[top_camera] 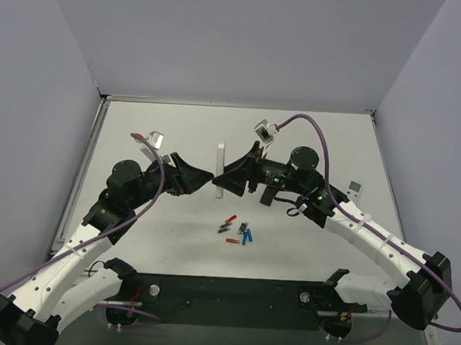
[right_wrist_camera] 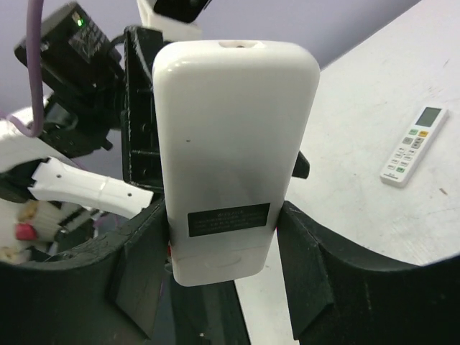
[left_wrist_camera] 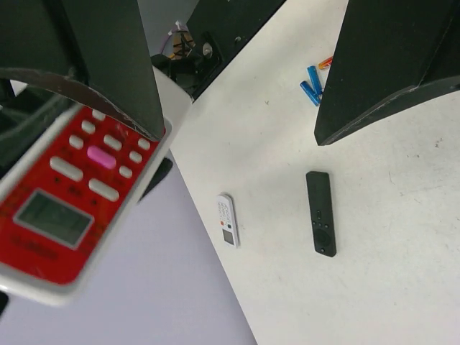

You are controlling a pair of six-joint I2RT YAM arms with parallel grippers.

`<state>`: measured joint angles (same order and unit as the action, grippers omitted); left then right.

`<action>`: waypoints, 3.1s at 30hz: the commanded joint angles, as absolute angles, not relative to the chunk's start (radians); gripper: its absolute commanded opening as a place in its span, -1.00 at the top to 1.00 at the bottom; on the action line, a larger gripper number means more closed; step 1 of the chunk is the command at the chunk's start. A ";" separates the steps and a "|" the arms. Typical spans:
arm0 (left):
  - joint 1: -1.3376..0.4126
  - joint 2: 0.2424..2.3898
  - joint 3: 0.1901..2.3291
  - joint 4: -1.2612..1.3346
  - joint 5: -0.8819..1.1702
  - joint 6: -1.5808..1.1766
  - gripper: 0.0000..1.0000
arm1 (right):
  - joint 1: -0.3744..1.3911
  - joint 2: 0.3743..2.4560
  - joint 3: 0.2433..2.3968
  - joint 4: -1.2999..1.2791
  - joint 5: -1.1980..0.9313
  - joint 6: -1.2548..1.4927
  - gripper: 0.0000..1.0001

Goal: Load the batteries into the remote control
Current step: Adjust the remote control.

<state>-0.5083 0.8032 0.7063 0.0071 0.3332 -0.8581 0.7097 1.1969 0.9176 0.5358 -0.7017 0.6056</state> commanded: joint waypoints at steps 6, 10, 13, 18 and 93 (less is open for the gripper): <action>-0.505 0.835 0.851 -0.051 0.339 -0.847 -0.95 | 0.883 1.181 1.042 0.089 -0.327 0.170 1.00; -0.509 0.816 0.856 -0.020 0.360 -0.859 -0.95 | 0.934 1.204 1.077 0.035 -0.204 0.124 1.00; -0.515 0.807 0.857 -0.018 0.356 -0.851 -0.95 | 0.972 1.227 1.110 0.005 -0.120 0.084 1.00; -0.534 0.839 0.859 -0.020 0.356 -0.847 -0.95 | 1.026 1.275 1.152 -0.063 -0.032 0.037 1.00; -0.517 0.782 0.212 0.865 0.069 -1.433 1.00 | 0.925 1.072 0.730 0.343 0.043 0.949 -0.79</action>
